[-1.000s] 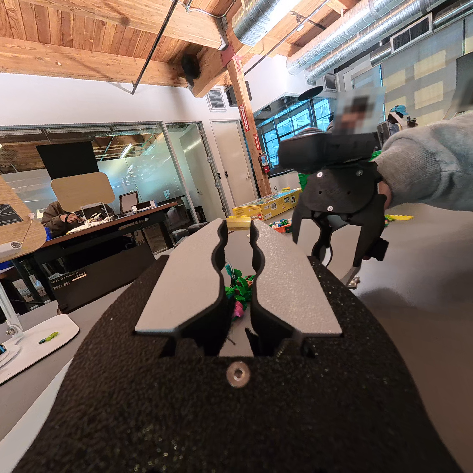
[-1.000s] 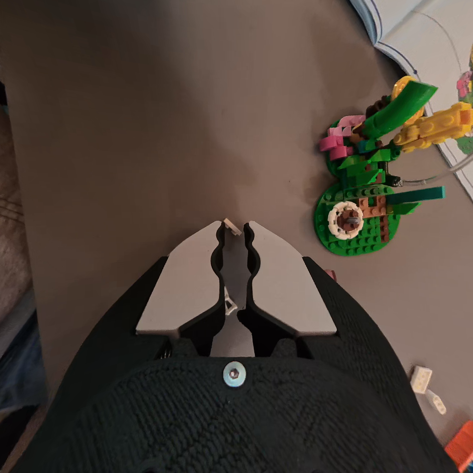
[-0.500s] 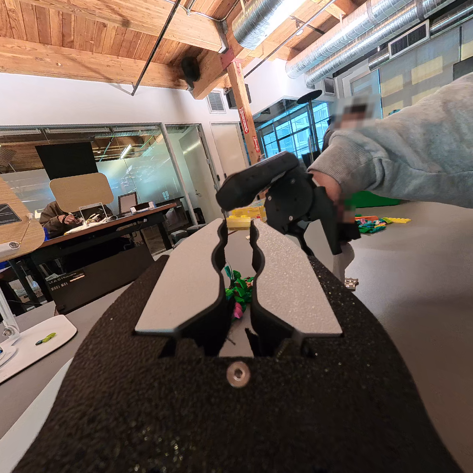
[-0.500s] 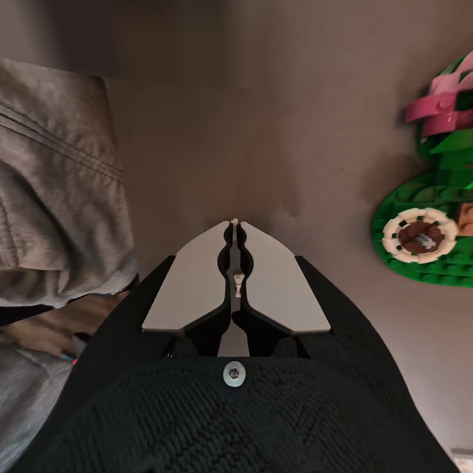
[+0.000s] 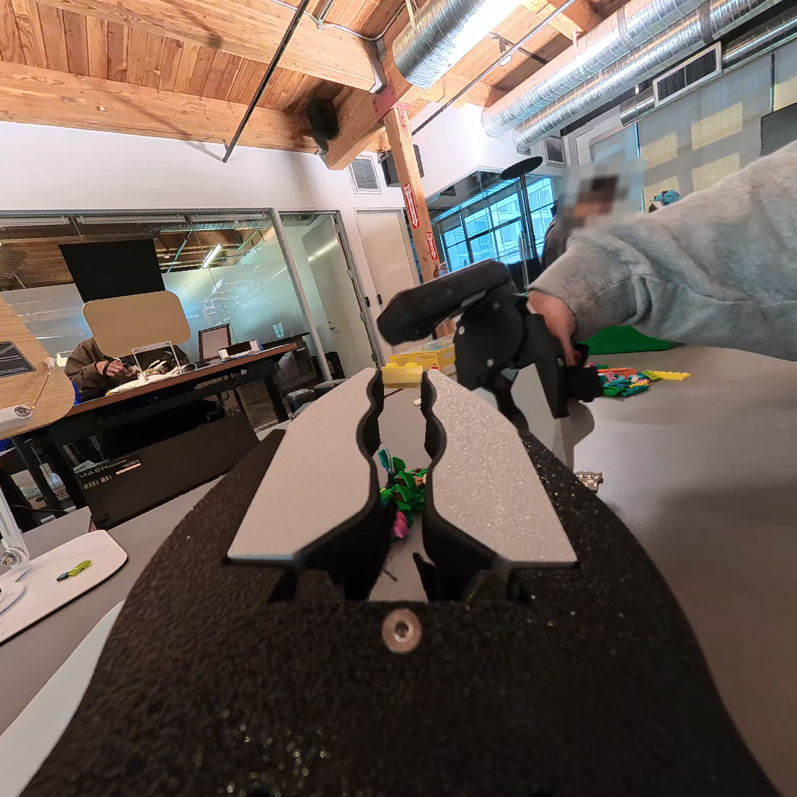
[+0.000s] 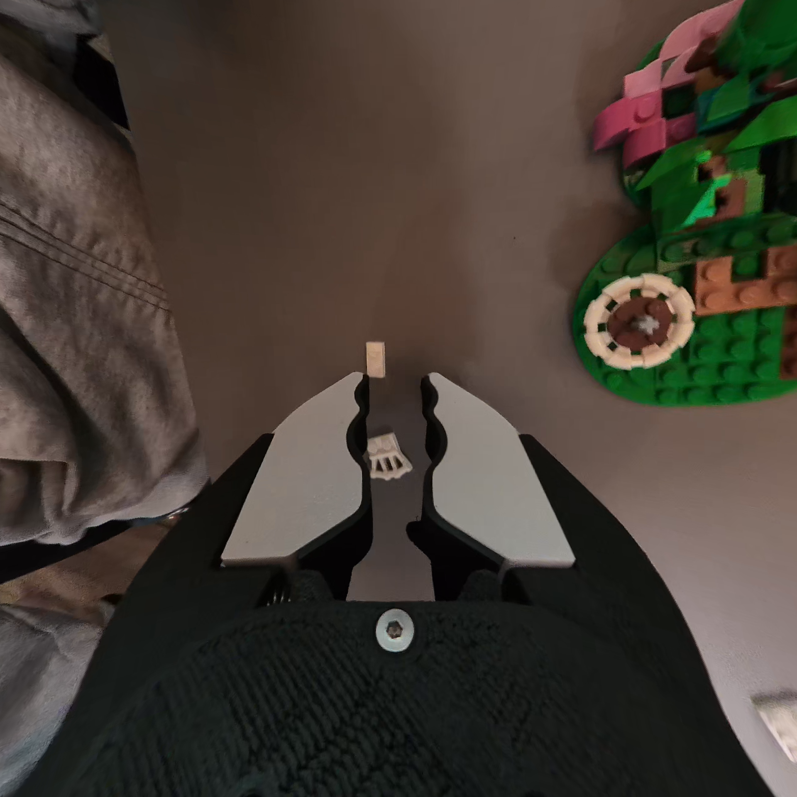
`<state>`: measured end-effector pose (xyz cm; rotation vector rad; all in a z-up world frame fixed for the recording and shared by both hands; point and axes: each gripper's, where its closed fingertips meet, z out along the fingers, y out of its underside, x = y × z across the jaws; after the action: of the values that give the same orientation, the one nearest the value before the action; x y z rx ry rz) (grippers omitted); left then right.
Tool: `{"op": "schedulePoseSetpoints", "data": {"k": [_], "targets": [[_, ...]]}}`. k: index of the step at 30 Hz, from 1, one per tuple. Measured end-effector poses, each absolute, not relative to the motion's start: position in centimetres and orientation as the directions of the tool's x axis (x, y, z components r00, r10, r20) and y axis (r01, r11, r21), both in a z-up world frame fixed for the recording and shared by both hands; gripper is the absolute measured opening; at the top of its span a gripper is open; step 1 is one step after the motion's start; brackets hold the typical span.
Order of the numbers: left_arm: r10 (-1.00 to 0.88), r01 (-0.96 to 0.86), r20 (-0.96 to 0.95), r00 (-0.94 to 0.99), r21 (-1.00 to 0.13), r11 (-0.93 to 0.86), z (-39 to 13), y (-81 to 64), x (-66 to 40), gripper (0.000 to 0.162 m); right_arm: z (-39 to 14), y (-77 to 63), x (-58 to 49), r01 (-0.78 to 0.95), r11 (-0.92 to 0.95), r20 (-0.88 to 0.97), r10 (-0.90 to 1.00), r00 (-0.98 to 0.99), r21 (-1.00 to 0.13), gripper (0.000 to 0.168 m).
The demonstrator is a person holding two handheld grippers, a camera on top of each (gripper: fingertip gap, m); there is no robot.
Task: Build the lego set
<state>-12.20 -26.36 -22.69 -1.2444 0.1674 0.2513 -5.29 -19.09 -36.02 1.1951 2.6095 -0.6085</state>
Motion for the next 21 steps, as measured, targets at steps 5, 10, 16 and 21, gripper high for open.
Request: {"op": "schedulePoseSetpoints", "data": {"k": [5,10,16,21], "targets": [[0.1,-0.267,-0.248,0.964,-0.914,0.306,-22.6,-26.4,-12.4,0.016,-35.2,-17.4,-3.3,0.695,0.632,-0.185,0.68,-0.709,-0.342,0.024],[0.065,-0.244,-0.235,0.97,-0.914,0.323,-22.5,-26.5,-12.0,0.016,-32.4,-18.1,-4.9,0.558,0.6,0.056,0.709,-0.703,-0.573,0.025],[-0.296,0.147,0.029,0.955,-0.912,0.384,-21.7,-27.0,-9.7,0.016,-23.9,-23.4,-7.9,-0.008,0.76,0.67,0.567,-0.478,-0.649,0.03],[-0.646,0.554,0.279,0.71,-0.788,0.268,-20.4,-28.2,-8.8,0.016,-21.9,-26.3,-8.1,-0.205,0.927,0.939,0.271,-0.211,-0.314,0.032]]}}
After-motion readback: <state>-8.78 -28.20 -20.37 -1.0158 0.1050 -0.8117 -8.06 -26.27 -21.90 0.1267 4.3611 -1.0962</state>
